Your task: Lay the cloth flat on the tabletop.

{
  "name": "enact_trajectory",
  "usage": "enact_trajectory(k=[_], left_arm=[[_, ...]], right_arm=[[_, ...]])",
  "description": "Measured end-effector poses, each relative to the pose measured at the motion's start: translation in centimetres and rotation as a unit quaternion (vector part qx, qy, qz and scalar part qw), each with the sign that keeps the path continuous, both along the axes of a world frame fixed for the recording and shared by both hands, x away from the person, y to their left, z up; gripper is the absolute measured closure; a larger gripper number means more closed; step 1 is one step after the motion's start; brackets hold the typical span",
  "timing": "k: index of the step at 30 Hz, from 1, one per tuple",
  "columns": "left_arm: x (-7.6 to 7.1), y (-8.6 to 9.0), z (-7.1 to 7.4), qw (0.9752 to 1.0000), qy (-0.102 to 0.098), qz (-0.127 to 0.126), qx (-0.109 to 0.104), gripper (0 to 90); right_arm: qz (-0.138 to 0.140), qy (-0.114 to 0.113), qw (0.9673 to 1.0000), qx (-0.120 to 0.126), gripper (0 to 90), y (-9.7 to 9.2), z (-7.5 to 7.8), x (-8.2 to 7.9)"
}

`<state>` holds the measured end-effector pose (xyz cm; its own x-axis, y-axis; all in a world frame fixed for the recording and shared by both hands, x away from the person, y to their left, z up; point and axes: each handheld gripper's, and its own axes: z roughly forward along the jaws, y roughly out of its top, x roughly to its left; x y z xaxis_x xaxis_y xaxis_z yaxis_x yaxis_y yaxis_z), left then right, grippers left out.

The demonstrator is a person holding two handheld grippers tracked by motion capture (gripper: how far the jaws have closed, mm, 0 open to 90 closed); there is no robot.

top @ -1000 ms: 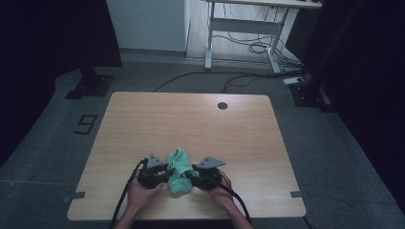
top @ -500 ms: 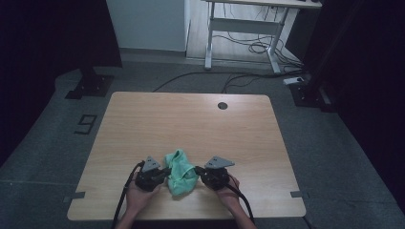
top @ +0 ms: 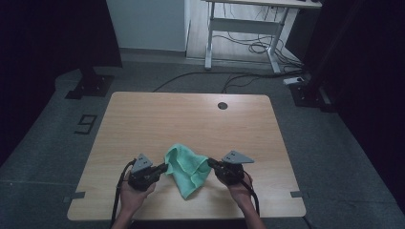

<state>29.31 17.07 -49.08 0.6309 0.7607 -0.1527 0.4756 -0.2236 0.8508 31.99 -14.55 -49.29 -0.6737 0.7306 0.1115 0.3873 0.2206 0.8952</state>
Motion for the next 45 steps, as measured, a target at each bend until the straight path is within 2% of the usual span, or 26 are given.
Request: enact_trajectory(k=[6,15,22,25,26,27,28,31,35,36,37,38,39,42,43,45], left_arm=[[-0.3,0.2,0.7,0.9999,-0.011,-0.004,-0.002,89.3],[-0.4,0.3,1.0,0.9999,-0.015,-0.002,-0.001,89.3],[-0.7,1.2,2.6,0.9995,-0.029,-0.004,-0.010,89.3],[-1.3,1.5,3.8,0.9990,-0.038,-0.011,-0.019,89.3],[-1.3,1.5,3.8,0.9990,-0.038,-0.011,-0.019,89.3],[-1.7,1.7,4.5,0.9986,-0.043,-0.018,-0.027,89.3],[-2.2,1.9,5.2,0.9981,-0.050,-0.022,-0.028,89.3],[-3.1,2.3,6.4,0.9969,-0.057,-0.034,-0.042,89.2],[-3.3,2.7,6.8,0.9967,-0.054,-0.040,-0.046,89.1],[-2.9,2.7,6.4,0.9973,-0.045,-0.038,-0.043,89.1],[-2.9,2.7,6.4,0.9973,-0.045,-0.038,-0.043,89.0],[-2.0,2.8,5.5,0.9982,-0.026,-0.030,-0.044,88.9],[-1.5,2.8,4.9,0.9988,-0.017,-0.022,-0.040,88.8],[0.4,2.8,2.7,0.9986,0.023,-0.015,-0.046,88.7],[0.9,2.8,2.0,0.9983,0.037,-0.010,-0.044,88.7],[1.7,2.6,0.6,0.9976,0.059,-0.007,-0.034,88.6]], right_arm=[[-0.017,-0.017,0.9996,0.016,87.9,-1.5,1.1,-0.1],[-0.033,-0.020,0.9991,0.019,87.9,-2.6,1.4,0.1],[-0.046,-0.034,0.9982,0.021,87.9,-3.6,2.8,-0.3],[-0.049,-0.043,0.9976,0.020,87.9,-4.1,3.9,-0.9],[-0.049,-0.043,0.9976,0.020,87.9,-4.1,3.9,-0.9],[-0.050,-0.048,0.9974,0.018,87.9,-4.4,4.4,-1.2],[-0.056,-0.064,0.9963,0.009,87.9,-5.0,5.7,-1.9],[-0.061,-0.081,0.9948,0.010,87.9,-5.7,7.6,-2.6],[-0.054,-0.088,0.9947,0.004,87.8,-5.7,9.4,-2.7],[-0.053,-0.088,0.9948,0.000,87.7,-5.5,9.6,-2.5],[-0.047,-0.083,0.9954,-0.007,87.4,-5.2,9.6,-1.9],[-0.042,-0.076,0.9961,-0.017,87.1,-4.7,9.4,-1.1],[-0.039,-0.069,0.9966,-0.024,87.0,-4.3,9.1,-0.3],[-0.035,-0.024,0.9982,-0.041,85.3,-2.8,6.9,4.2],[-0.039,-0.007,0.9981,-0.048,79.7,-2.3,5.9,5.6],[-0.041,0.012,0.9964,-0.074,58.4,-1.2,3.7,7.9]])
